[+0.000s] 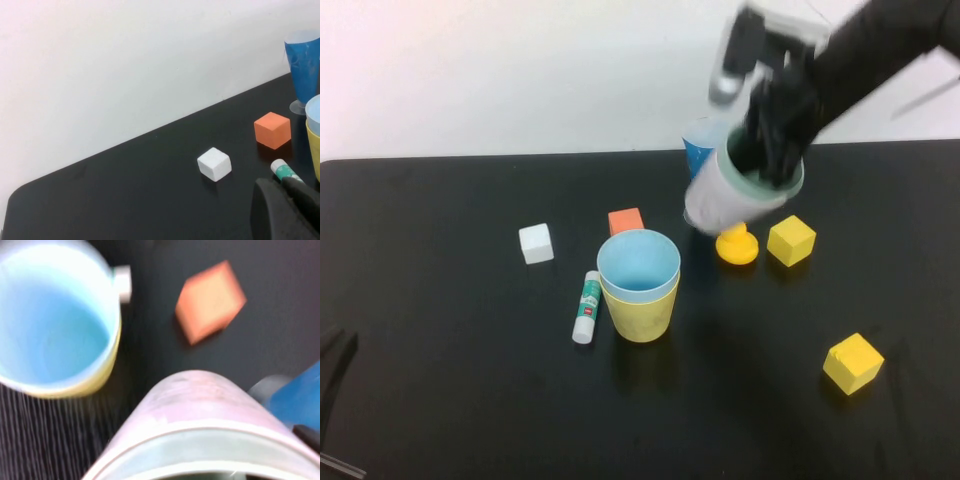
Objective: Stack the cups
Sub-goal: Place the pink cup on the blue cup
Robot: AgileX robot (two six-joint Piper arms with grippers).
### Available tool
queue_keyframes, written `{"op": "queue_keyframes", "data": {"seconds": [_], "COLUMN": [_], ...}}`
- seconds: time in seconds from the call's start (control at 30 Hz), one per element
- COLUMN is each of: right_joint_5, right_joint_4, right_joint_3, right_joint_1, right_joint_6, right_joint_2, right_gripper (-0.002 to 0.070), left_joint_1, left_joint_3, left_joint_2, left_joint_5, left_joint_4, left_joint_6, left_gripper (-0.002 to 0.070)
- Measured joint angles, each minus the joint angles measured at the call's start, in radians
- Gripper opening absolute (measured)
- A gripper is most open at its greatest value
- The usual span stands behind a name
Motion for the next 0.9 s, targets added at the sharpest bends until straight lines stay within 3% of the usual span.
{"op": "queue_keyframes", "data": {"seconds": [0.23,0.5,0.9], "right_joint_5": [0.123,0.142,0.140], "right_joint_4": [0.004,-0.128,-0.176], "right_joint_3": [-0.251,-0.258,-0.258], "right_joint_1": [0.059,0.235,0.244], "right_joint_6": [0.096,0.107,0.234], "right_joint_2": [-0.012,0.020,0.129], "right_gripper": [0.0082,0.0082,0.0079], "left_joint_1": [0.000,0.000,0.000], "left_joint_3": [0.001,0.001,0.001], "left_joint_2": [0.000,0.000,0.000], "left_joint_5": [-0.006,-0.006,-0.007], "left_joint_4": [0.000,0.000,0.000], "left_joint_6": [0.000,0.000,-0.006], "left_gripper": [0.0001,0.0001,0.0001]}}
